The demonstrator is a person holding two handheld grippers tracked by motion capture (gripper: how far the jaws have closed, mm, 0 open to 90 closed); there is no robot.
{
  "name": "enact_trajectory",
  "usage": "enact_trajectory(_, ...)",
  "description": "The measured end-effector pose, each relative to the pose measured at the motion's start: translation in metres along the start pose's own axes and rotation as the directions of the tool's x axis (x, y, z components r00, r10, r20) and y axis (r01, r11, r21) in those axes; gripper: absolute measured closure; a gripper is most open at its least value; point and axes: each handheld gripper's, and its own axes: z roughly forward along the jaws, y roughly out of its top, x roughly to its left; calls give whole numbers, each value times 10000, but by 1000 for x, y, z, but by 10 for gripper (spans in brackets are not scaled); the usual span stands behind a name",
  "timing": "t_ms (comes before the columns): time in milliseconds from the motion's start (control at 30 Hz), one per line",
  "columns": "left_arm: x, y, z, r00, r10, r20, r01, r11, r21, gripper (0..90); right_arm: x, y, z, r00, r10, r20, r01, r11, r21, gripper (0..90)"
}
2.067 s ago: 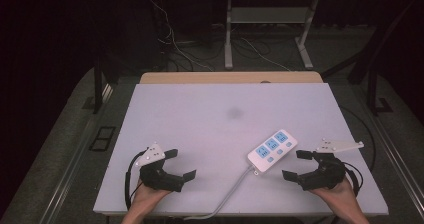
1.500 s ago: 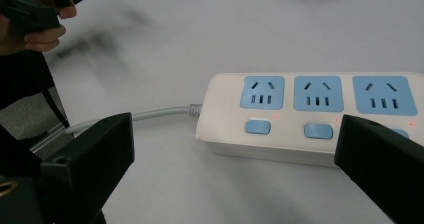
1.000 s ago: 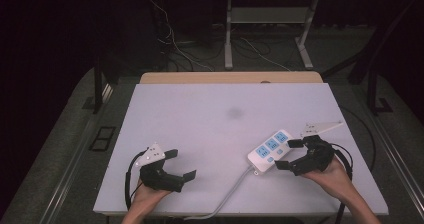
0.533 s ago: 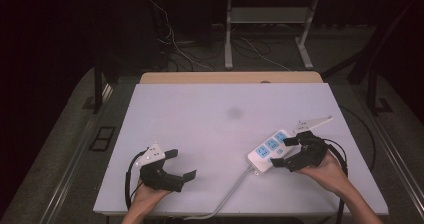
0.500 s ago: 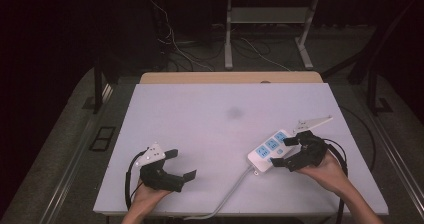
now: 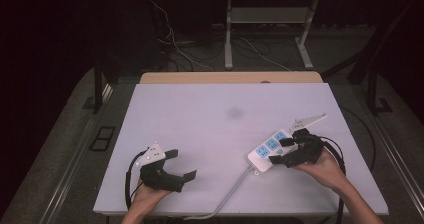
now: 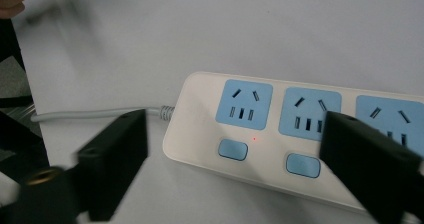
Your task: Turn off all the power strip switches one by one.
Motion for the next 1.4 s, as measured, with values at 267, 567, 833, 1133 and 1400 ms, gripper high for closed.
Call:
enact_trajectory(267,0,0,0,10000,1,-3,-1,10000,10,0,-1,1,6,9995,-119,-305,131,9991,396,413)
enact_trajectory(567,0,0,0,10000,9,6,-9,10000,18,0,0,1,12,9995,-213,-227,231,9964,811,633)
enact_trajectory(833,0,0,1,10000,17,19,-17,10000,46,0,1,2,18,9984,-459,-342,493,9934,1036,885)
enact_trajectory(1133,0,0,1,10000,82,38,-83,9999,114,0,1,5,23,9964,-790,-301,823,9880,1307,897)
enact_trajectory(1400,0,-1,1,10000,79,44,-80,9999,119,0,-1,4,26,9953,-948,-207,967,9865,1325,897)
